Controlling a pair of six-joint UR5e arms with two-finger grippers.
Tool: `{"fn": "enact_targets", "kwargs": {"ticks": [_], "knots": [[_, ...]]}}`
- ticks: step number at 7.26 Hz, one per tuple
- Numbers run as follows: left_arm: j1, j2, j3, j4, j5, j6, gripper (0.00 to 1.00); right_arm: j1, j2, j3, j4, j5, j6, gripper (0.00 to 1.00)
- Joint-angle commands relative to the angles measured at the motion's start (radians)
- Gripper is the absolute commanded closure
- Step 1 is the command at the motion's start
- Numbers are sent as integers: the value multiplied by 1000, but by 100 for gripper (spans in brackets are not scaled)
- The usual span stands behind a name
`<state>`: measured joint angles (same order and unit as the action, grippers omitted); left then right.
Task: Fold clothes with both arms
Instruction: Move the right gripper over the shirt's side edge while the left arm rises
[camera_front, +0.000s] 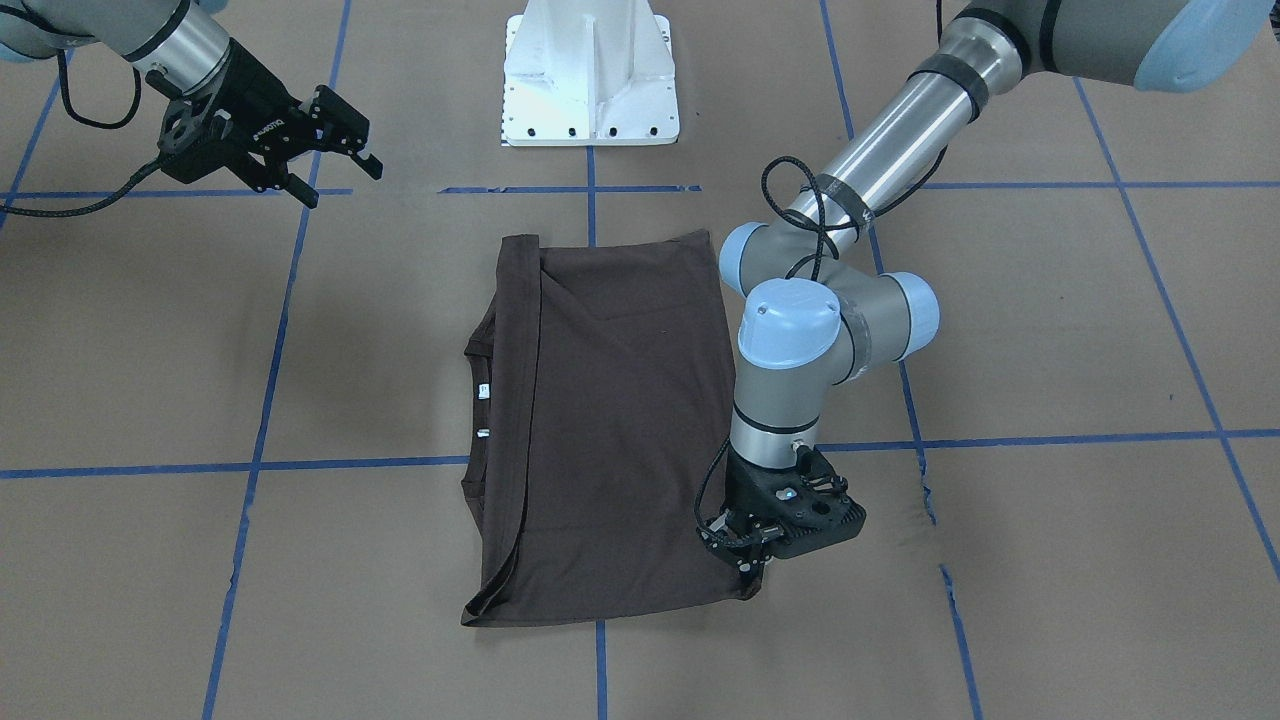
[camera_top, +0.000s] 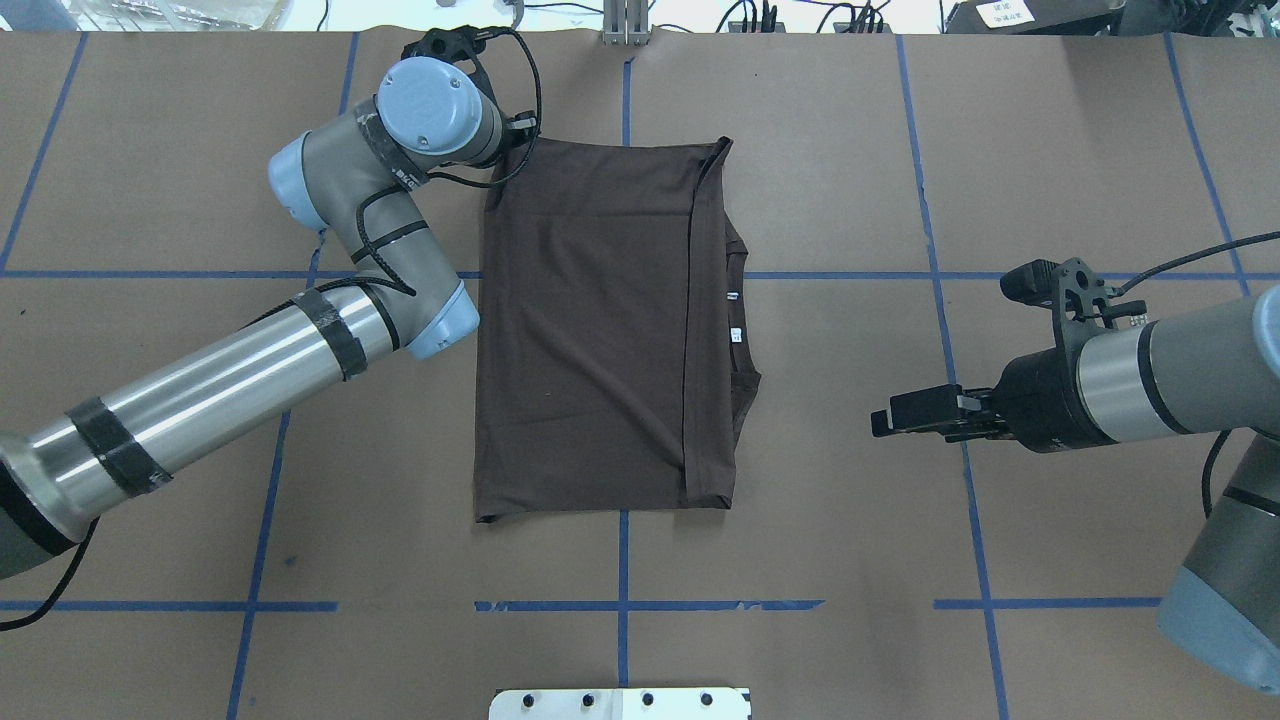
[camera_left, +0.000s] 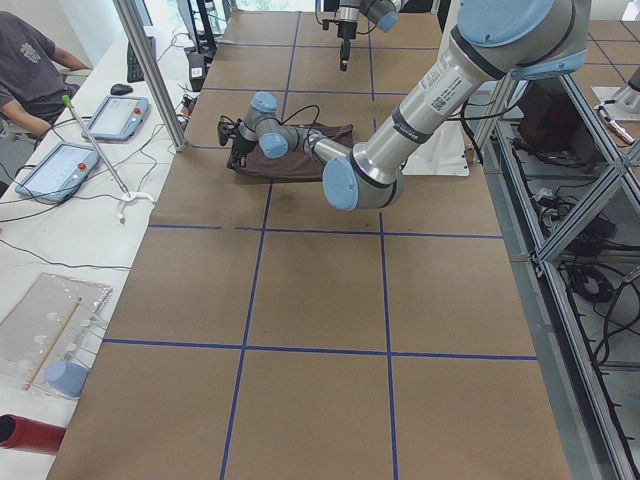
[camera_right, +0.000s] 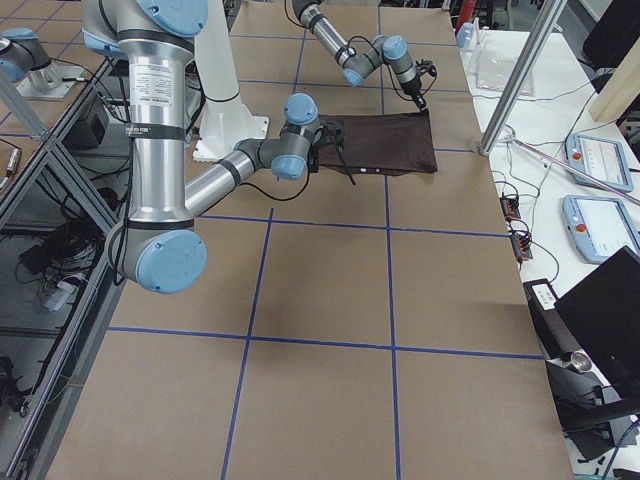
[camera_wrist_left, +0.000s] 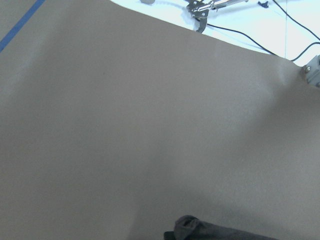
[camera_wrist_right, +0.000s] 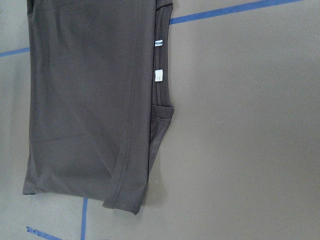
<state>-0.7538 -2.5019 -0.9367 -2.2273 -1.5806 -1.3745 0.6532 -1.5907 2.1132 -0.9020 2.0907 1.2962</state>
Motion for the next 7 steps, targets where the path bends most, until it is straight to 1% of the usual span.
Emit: {"fn": "enact_targets", "kwargs": {"ticks": [1,2,3,4,5,6,7], "knots": [[-1,-12,30,-25,10,29,1,-3,3,-4,-6,-3,0,0],[-4,-14,24,-25,4,47,0,0,3,-10,-11,-3,0,0],[-13,-11,-6,-17,-2,49,0,9,9,-21,-32,-3,-12,0],[-25,23,-81,9,-77,52,0,11,56,-39,-88,-17,-17,0],[-27,94,-228,100,-167,54,0,6,127,-50,-197,-38,-18,0],[-27,157,-366,186,-170,57,0,-24,193,-64,-303,-82,-53,0],[-25,222,-504,272,-173,95,0,-84,278,-76,-448,-177,-87,0]]}}
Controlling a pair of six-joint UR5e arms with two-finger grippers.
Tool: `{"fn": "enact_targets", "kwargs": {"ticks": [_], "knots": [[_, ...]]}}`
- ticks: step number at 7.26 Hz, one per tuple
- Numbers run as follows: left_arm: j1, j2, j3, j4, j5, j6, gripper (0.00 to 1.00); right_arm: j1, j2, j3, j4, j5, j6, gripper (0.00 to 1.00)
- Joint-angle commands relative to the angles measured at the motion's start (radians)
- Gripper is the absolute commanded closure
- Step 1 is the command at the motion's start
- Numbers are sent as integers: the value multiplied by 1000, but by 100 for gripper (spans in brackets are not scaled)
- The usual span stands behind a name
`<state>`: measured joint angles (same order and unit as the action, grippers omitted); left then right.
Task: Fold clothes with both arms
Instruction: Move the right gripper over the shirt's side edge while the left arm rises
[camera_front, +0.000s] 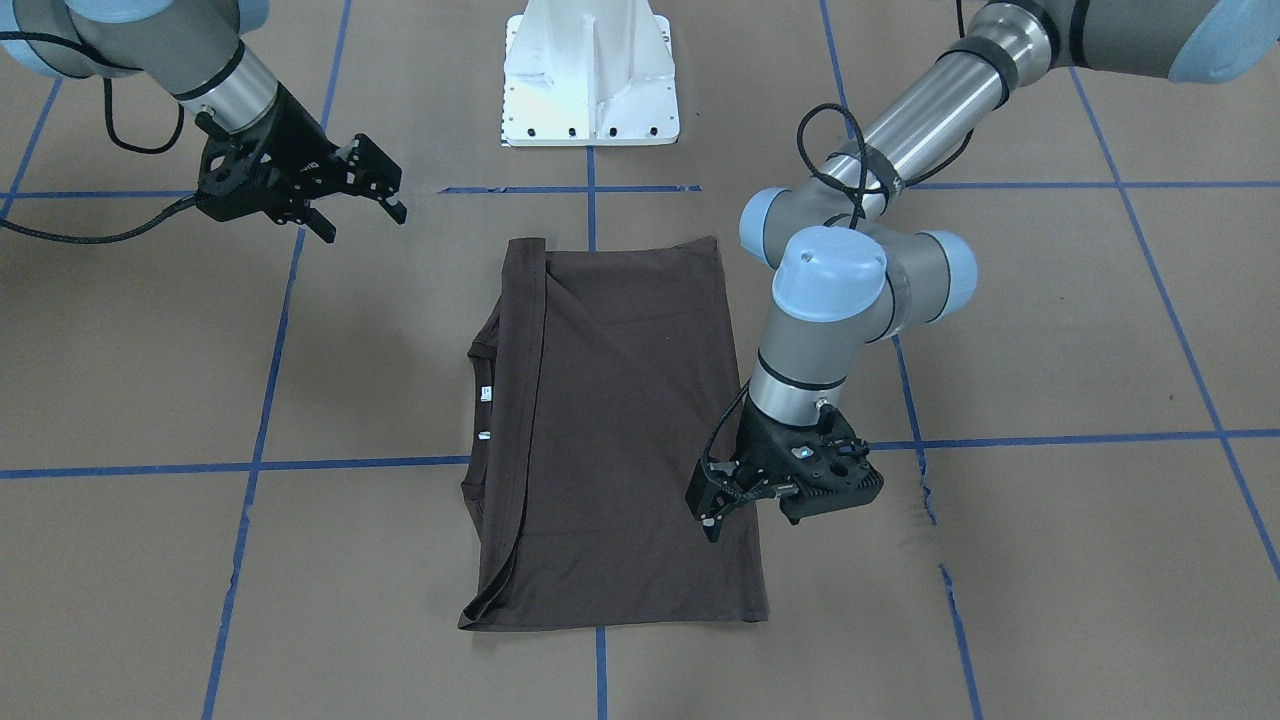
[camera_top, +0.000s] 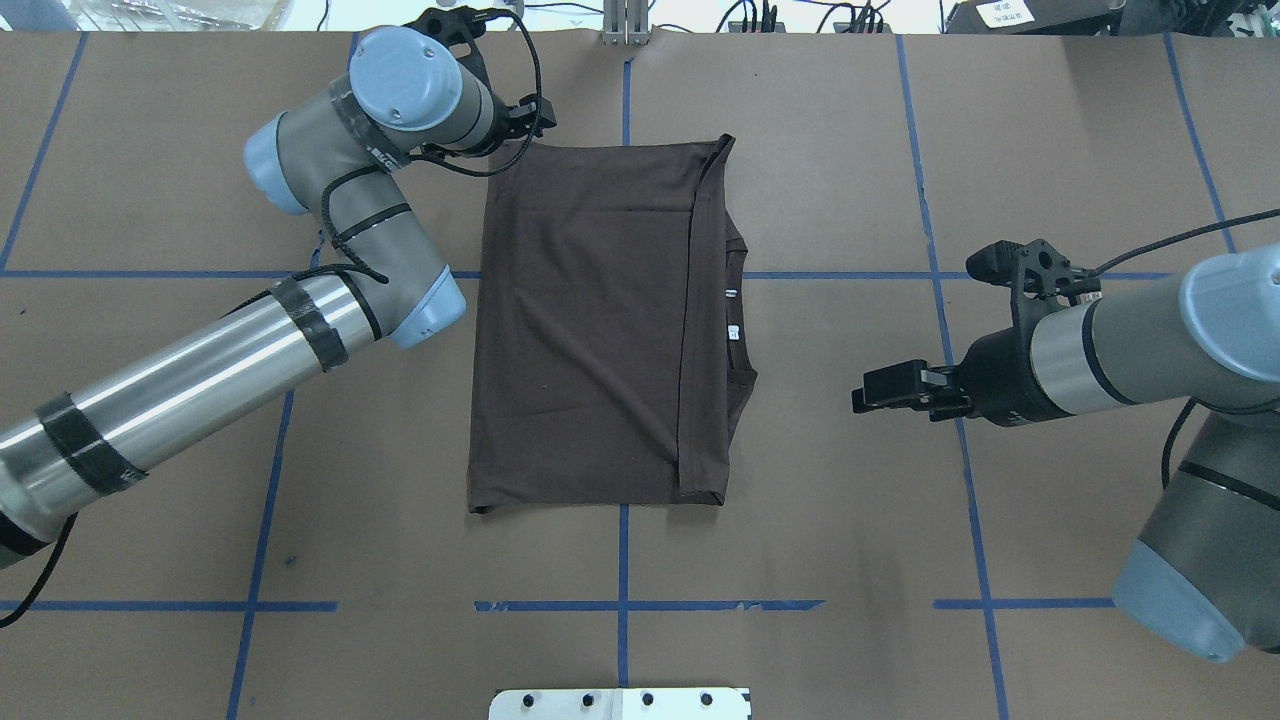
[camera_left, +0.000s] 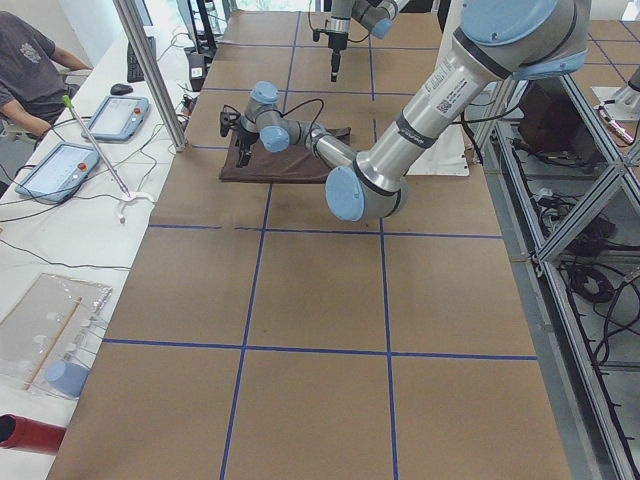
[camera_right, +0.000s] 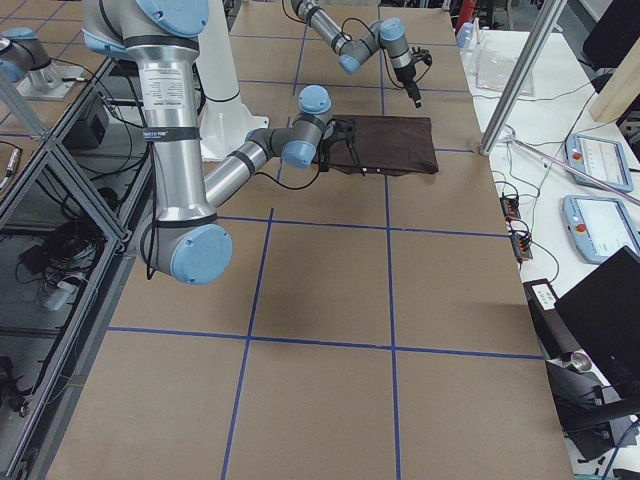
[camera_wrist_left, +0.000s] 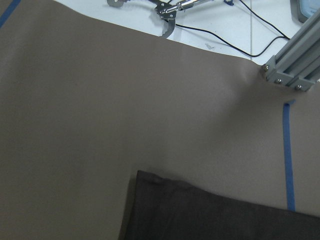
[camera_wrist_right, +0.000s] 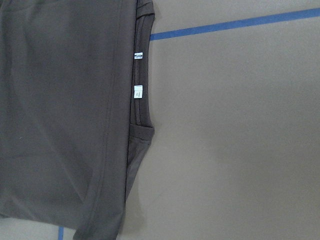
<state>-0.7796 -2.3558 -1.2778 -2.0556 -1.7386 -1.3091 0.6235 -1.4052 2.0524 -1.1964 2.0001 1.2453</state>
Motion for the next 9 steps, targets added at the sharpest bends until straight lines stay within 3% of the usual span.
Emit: {"fn": "enact_targets", "kwargs": {"ticks": [1,2,3,6,9], "knots": [[8,157,-308,147,-16,80,0,-106,227,-61,-317,-168,-37,0],[20,235,-421,172,-60,83,0,-143,344,-136,-416,-225,-37,0],[22,284,-499,178,-99,83,0,-181,403,-212,-425,-269,-34,0],[26,311,-520,187,-99,79,0,-244,515,-377,-481,-293,-27,0],[28,311,-520,184,-99,74,0,-269,509,-396,-519,-285,-33,0]]}}
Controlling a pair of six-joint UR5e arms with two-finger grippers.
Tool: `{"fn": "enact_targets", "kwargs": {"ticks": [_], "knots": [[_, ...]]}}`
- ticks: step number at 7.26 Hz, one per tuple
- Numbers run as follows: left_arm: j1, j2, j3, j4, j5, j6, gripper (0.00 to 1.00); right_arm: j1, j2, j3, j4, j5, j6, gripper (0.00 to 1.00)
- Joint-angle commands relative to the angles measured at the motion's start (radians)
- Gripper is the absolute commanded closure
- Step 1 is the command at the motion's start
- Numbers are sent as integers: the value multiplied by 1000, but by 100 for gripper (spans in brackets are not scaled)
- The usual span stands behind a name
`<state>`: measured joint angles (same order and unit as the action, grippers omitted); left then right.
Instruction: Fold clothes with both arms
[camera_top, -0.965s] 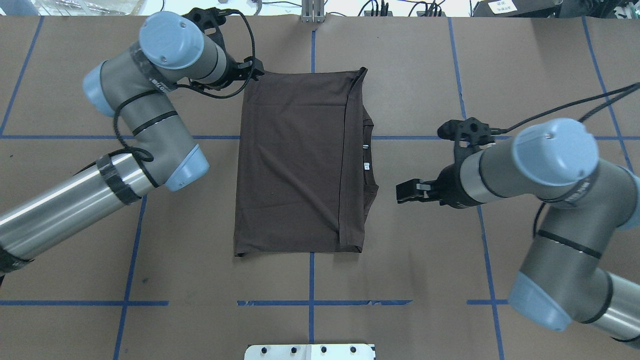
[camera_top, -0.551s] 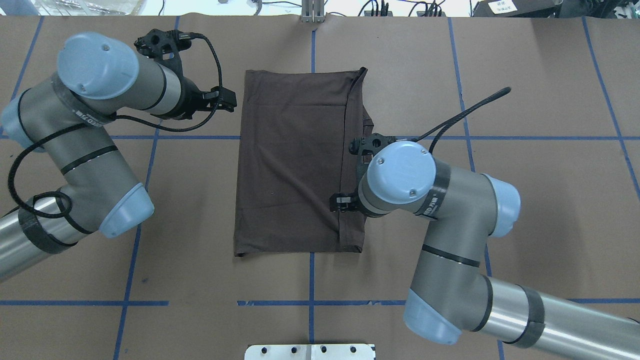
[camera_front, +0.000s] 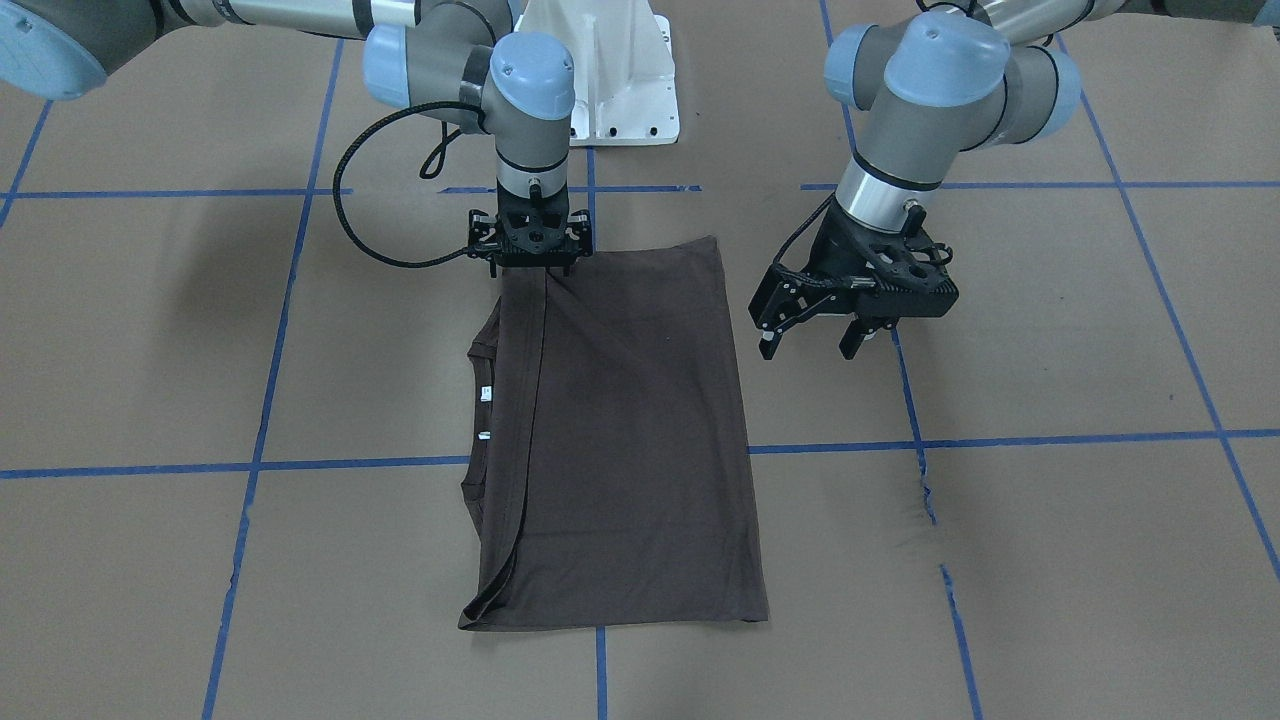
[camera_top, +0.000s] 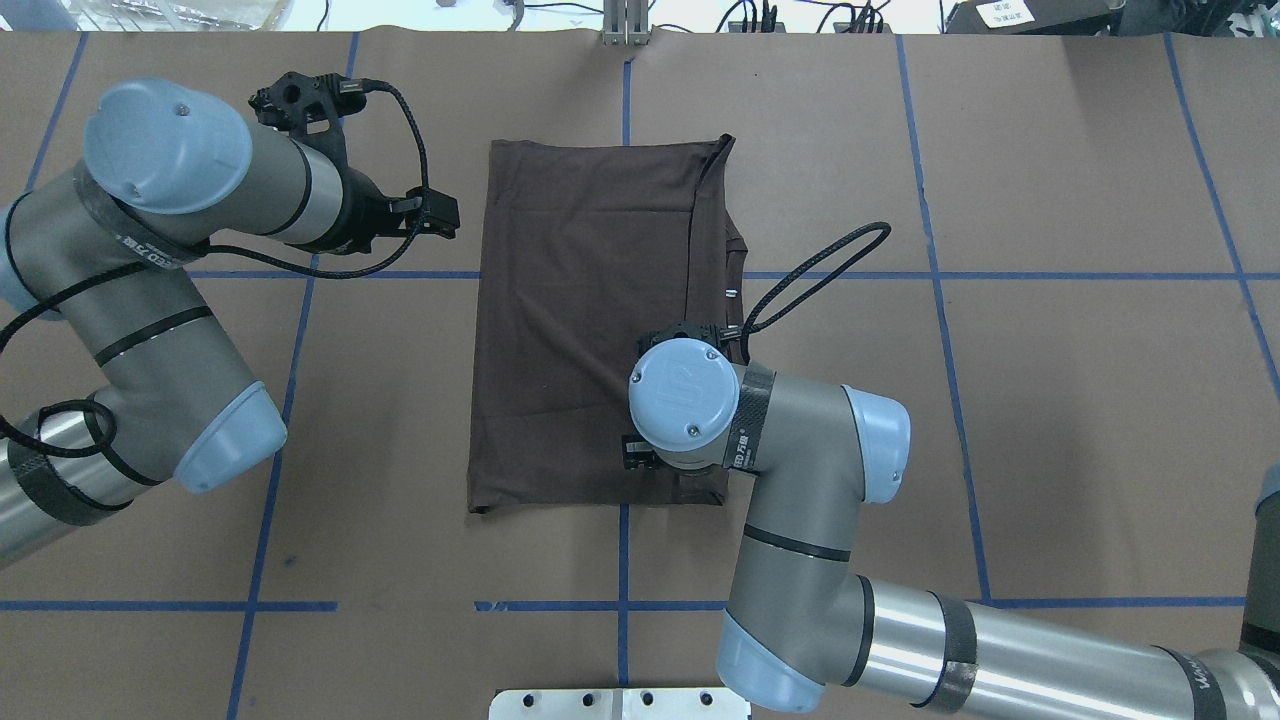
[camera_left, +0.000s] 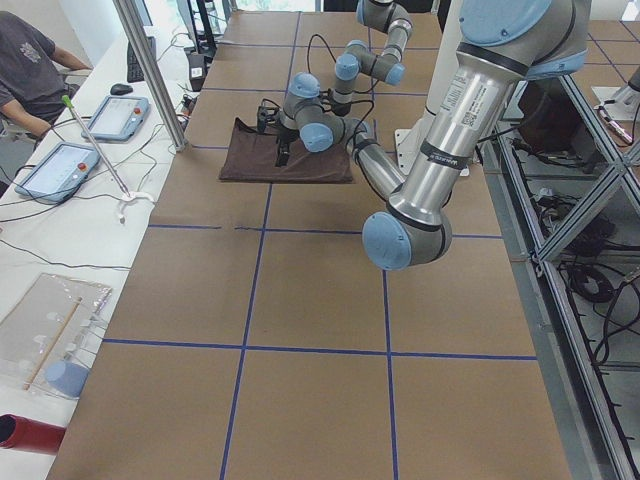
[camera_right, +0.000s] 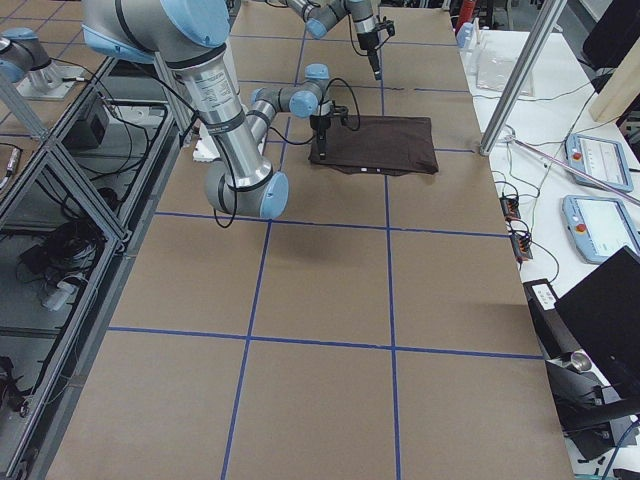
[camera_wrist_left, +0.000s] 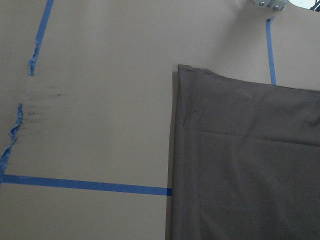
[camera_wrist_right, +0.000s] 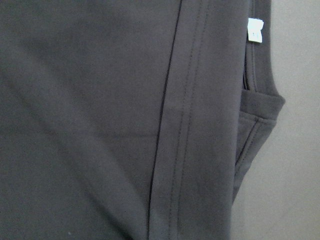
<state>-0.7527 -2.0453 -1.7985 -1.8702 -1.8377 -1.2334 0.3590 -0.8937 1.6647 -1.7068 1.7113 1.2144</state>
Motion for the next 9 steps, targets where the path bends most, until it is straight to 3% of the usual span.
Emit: {"fn": "enact_targets", "kwargs": {"ticks": [1,6,9], "knots": [[3,1,1,-1,-2,-5,0,-5,-10,-9,-8,5,-7,0],[13,-1,1,-3,-2,-12,0,29,-19,59,-189,11,-73,0],[38,-12,14,-11,1,-35,0,32,-50,66,-194,10,-79,0]]}}
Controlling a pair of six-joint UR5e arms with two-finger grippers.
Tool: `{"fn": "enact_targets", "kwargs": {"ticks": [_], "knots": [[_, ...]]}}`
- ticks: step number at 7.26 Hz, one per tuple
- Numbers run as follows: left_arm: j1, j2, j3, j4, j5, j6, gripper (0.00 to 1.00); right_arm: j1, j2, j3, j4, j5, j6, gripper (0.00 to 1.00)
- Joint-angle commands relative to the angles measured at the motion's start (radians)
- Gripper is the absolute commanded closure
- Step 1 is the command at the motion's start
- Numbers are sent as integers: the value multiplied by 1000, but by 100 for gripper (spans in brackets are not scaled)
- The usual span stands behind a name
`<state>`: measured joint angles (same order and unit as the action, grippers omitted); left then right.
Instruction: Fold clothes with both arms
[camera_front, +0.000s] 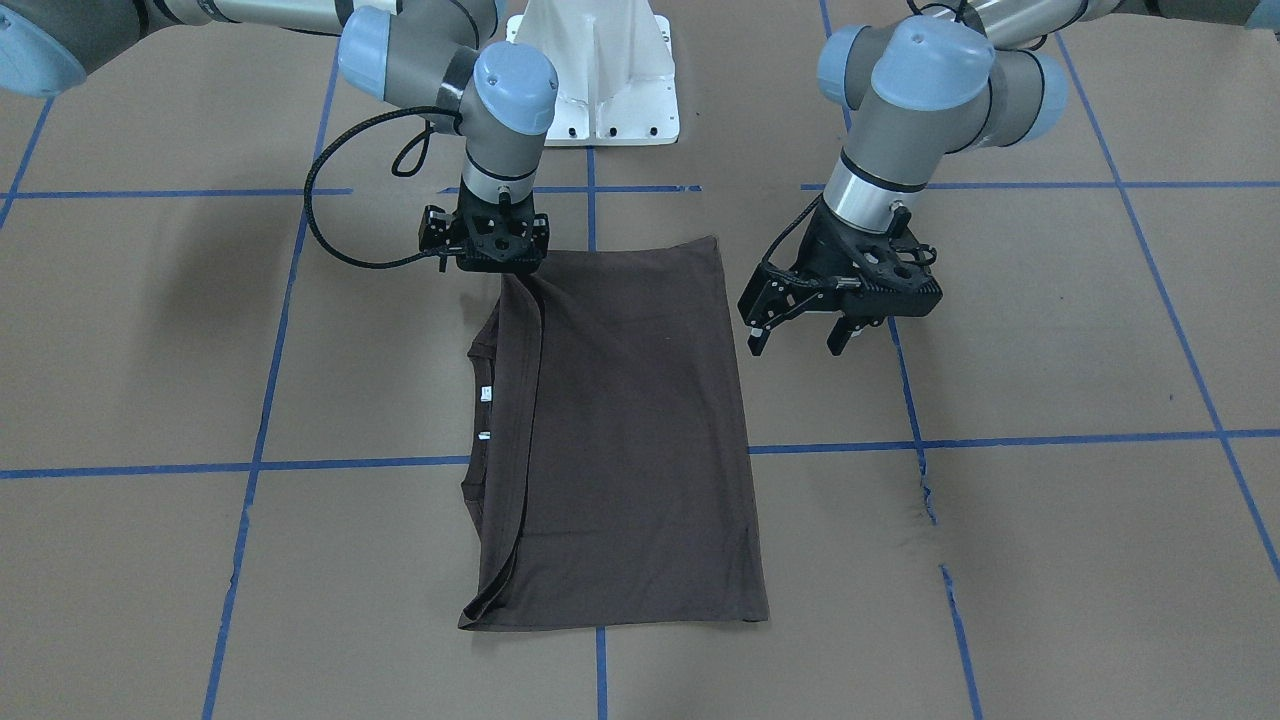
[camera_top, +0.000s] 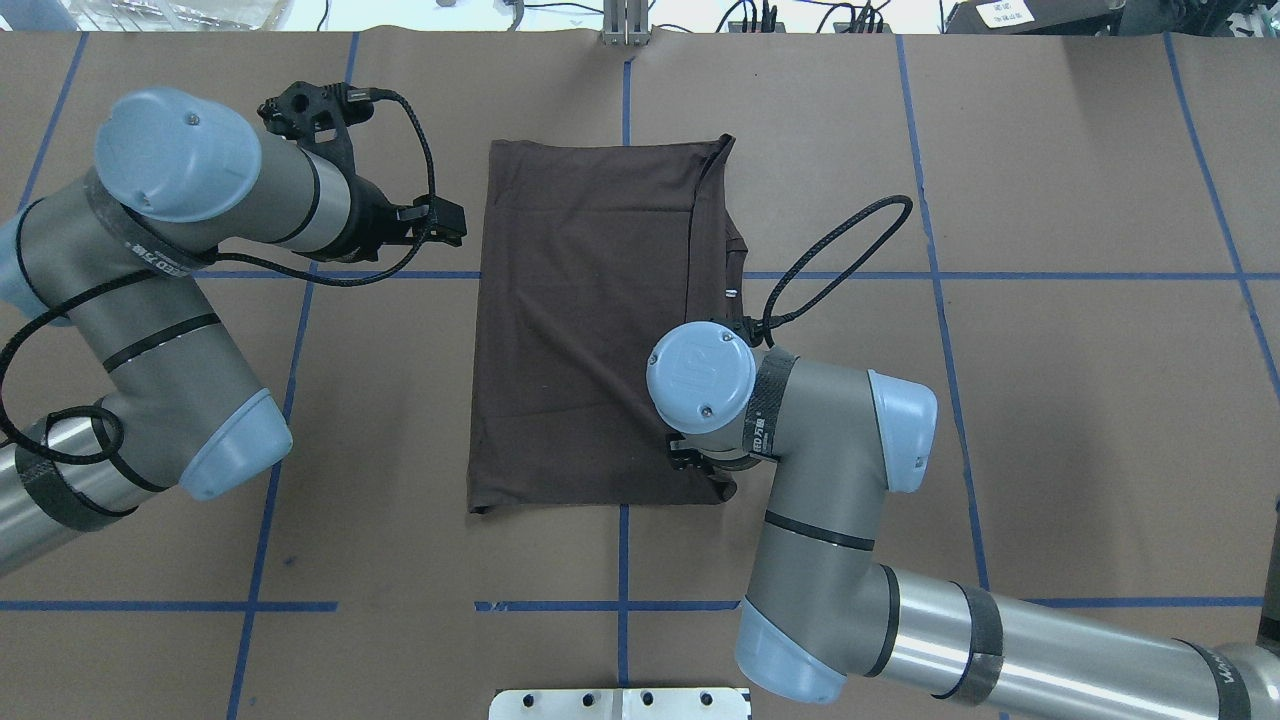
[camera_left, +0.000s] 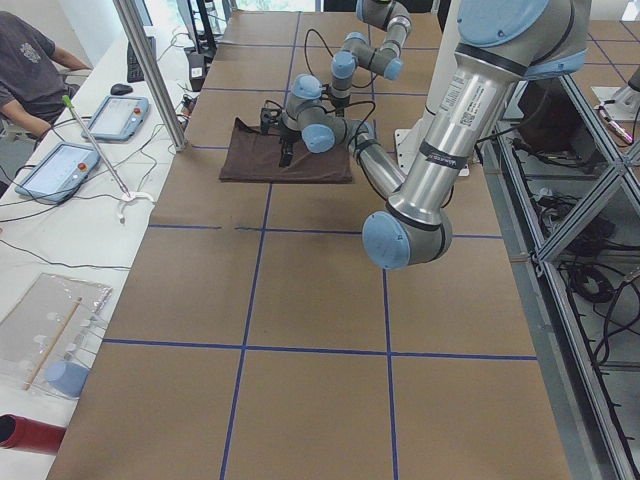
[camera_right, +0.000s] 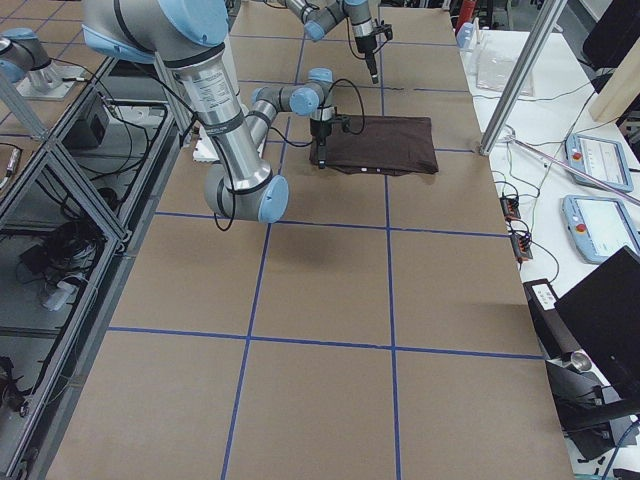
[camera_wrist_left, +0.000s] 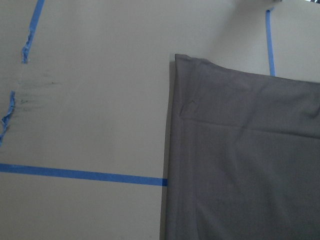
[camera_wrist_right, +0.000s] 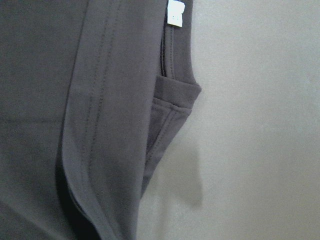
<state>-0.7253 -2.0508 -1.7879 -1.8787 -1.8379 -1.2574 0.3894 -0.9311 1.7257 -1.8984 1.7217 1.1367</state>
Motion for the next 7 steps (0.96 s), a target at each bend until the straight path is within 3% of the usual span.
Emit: {"fn": "enact_targets", "kwargs": {"ticks": [1,3,4,5,7], "knots": [[10,-8,1,-2,2,-29,0,15,-49,29,-2,1,-5,0],[10,-5,-7,-2,0,-30,0,52,-138,151,-4,1,-85,0],[10,-5,-7,-2,-1,-28,0,63,-106,147,10,12,-86,0],[10,-5,-7,-2,-1,-27,0,84,-56,120,42,12,-86,0],[10,-3,-7,-2,-3,-20,0,92,50,-70,189,12,-87,0]]}}
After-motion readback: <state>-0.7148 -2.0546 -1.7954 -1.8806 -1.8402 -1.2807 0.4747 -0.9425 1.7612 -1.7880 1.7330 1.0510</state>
